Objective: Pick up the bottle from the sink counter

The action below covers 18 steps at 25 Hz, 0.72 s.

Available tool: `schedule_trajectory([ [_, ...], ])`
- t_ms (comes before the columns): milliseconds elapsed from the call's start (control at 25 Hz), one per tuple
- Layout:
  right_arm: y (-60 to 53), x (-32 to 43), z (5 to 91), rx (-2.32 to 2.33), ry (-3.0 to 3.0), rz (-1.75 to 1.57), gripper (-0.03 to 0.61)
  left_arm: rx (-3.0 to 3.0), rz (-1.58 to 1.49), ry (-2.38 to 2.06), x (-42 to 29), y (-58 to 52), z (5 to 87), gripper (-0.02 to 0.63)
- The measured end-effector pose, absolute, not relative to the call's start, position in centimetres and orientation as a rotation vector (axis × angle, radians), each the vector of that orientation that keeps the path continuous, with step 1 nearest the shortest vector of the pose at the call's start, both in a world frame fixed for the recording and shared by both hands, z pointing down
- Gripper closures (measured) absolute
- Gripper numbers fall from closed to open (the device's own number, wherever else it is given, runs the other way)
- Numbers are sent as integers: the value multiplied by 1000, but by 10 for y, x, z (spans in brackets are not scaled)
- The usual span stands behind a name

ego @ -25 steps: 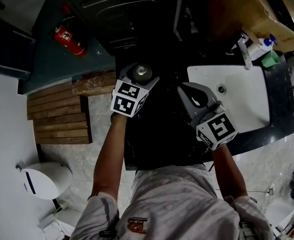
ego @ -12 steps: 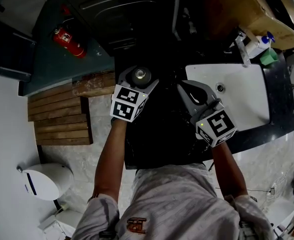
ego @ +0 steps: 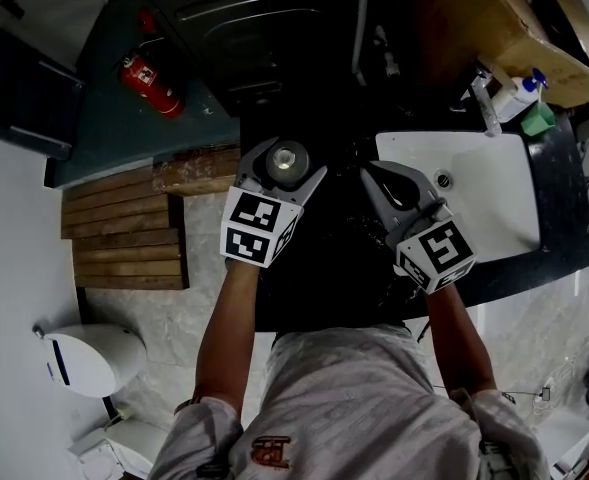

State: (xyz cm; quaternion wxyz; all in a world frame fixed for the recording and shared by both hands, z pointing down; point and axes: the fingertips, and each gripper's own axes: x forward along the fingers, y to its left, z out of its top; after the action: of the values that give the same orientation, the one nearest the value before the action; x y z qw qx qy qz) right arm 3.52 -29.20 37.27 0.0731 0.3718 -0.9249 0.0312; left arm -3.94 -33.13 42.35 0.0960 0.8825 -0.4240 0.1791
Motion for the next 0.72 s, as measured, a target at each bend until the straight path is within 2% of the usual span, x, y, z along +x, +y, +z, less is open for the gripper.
schedule_trajectory([
  [720,-256,34,331,1116,-2854,-8,577,2685,428,-1332,-38,-269,352,284],
])
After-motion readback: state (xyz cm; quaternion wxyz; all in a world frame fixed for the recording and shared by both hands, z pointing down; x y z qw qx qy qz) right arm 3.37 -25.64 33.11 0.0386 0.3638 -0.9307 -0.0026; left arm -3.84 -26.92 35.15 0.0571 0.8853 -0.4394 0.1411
